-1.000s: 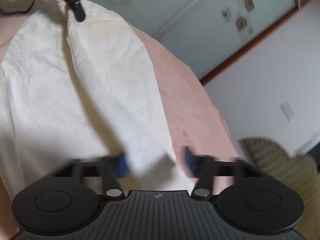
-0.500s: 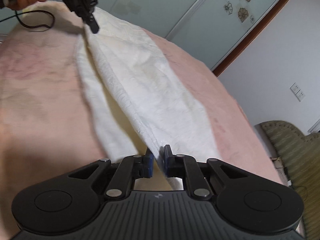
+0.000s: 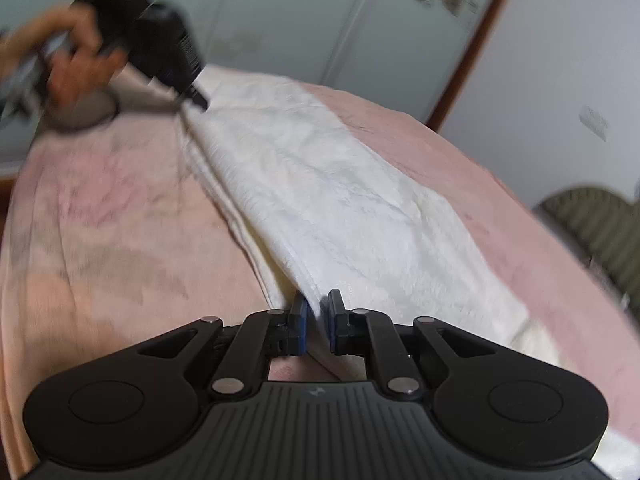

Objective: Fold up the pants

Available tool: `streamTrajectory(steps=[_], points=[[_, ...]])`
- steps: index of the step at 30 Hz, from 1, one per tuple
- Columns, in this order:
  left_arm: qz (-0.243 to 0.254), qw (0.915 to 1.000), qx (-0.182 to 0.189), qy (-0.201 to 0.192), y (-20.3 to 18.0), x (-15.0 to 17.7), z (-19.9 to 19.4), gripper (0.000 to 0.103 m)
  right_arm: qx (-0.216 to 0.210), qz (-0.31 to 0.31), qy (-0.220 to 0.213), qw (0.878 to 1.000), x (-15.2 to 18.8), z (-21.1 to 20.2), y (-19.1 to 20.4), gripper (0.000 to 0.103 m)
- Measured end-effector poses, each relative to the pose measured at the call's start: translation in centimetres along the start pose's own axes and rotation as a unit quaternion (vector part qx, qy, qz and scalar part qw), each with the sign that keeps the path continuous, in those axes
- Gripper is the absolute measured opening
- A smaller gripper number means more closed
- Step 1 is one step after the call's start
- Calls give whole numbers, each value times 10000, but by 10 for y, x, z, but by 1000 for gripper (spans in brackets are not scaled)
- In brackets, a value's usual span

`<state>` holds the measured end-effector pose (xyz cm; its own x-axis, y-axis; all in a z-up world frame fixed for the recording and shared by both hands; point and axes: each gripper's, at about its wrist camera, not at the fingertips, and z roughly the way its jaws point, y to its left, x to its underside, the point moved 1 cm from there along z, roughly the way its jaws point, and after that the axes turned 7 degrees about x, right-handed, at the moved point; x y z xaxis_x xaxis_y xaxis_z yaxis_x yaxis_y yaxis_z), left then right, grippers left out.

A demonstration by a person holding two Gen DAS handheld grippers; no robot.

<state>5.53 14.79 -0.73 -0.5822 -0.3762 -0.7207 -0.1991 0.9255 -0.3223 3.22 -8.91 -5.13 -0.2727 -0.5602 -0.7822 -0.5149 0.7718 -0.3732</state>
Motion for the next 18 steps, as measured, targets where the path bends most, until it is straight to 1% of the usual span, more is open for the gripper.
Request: streamTrajectory(steps=[2,4,6,7,8,10,11,12,13,14,15,16,17,18], points=[[123,9997,-147,-124,-6,2,-5,9,-37,299,28,9995,-2,-3,-3,11],[143,9995,-177,-206,-8,2,-9,9,34,313,63,9995,-3,-5,2,11],[246,9994,-187,-158,-8,3,-5,10,67,479,34,9988,0,-3,2,11],[245,9995,-200,-53,-6,4,-1,12,44,630,8,9980,2,-2,0,11],[179,9997,-182,-47,-3,5,-2,15,14,733,18,9973,2,-1,-2,11],[98,9998,-148,-78,1,4,-13,20,85,828,64,9965,2,-5,0,12],[39,9998,-136,-110,5,2,-20,25,131,785,77,9968,2,-9,3,12],[-83,9996,-213,-173,11,0,-27,27,161,699,72,9974,3,-14,5,14],[-223,9987,-361,-268,17,-2,-35,34,136,632,51,9979,4,-21,6,18],[-347,9972,-537,-391,23,-5,-42,33,70,631,21,9980,5,-28,5,19],[-410,9950,-735,-540,28,-8,-50,30,-15,713,-66,9974,8,-39,2,19],[-403,9926,-918,-678,30,-11,-57,28,-74,872,-178,9960,11,-50,-4,19],[-359,9911,-1021,-779,29,-14,-63,28,-90,1054,-272,9940,15,-60,-10,19],[-293,9909,-1020,-833,25,-17,-68,28,-53,1306,-365,9908,20,-70,-20,19]])
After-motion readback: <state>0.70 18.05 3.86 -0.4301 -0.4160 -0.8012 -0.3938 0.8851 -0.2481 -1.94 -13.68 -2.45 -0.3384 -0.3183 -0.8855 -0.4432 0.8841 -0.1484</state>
